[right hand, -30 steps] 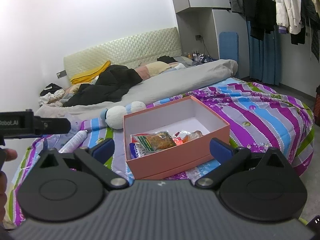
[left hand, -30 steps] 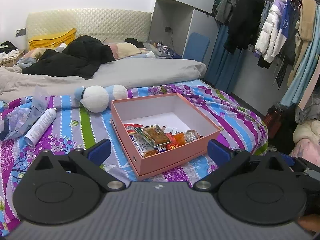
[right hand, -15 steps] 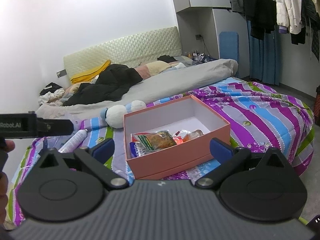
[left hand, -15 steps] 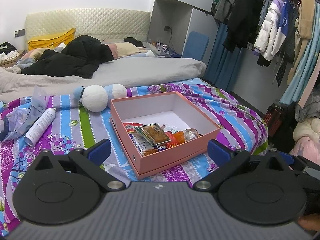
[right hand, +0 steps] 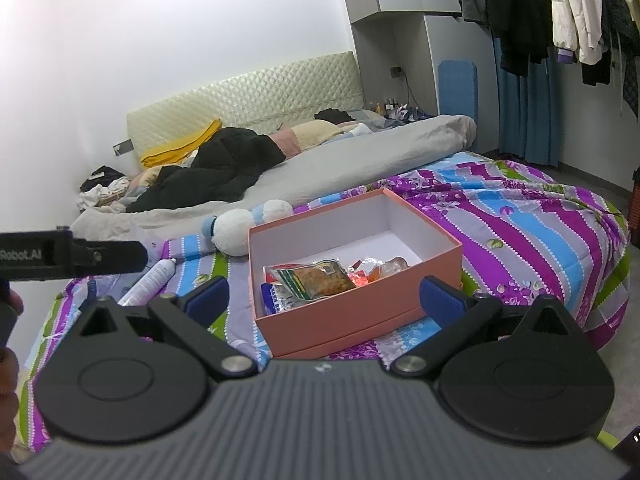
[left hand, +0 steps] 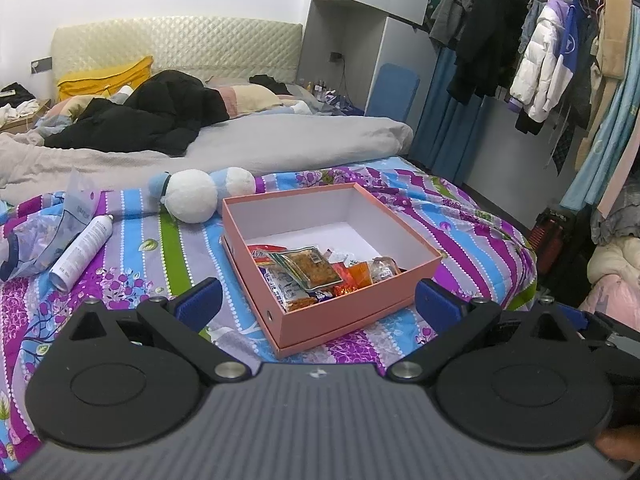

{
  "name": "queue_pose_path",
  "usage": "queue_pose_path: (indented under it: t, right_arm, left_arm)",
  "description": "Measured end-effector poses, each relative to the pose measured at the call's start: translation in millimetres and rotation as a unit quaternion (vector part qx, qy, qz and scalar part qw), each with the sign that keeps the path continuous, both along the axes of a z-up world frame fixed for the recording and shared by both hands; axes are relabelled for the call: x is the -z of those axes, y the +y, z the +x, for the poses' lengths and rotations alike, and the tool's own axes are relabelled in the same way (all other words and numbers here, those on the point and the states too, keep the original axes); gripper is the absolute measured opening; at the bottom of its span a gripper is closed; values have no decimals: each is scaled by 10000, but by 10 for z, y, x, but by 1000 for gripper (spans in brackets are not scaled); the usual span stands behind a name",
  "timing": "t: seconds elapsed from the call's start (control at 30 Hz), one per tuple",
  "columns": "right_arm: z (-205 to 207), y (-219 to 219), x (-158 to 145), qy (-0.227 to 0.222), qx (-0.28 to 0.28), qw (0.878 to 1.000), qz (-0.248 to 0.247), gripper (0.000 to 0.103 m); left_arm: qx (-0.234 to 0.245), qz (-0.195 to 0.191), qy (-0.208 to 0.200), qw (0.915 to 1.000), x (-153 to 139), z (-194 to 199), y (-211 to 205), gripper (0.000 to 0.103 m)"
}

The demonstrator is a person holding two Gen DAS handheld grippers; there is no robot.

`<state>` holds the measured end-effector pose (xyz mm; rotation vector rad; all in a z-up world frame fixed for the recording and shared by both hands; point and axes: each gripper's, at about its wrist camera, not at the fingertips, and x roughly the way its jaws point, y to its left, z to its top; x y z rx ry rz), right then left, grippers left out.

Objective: Organize snacks

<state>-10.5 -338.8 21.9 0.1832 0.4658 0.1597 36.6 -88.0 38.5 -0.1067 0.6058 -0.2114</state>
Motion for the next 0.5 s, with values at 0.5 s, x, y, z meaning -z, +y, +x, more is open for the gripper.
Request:
queue_pose_path:
  t: [0.5]
  right_arm:
    - [-1,-1,-3,7,9,10000,-1,103]
  left_arm:
    - [0,11,-17,10000,-14,-35,8,103]
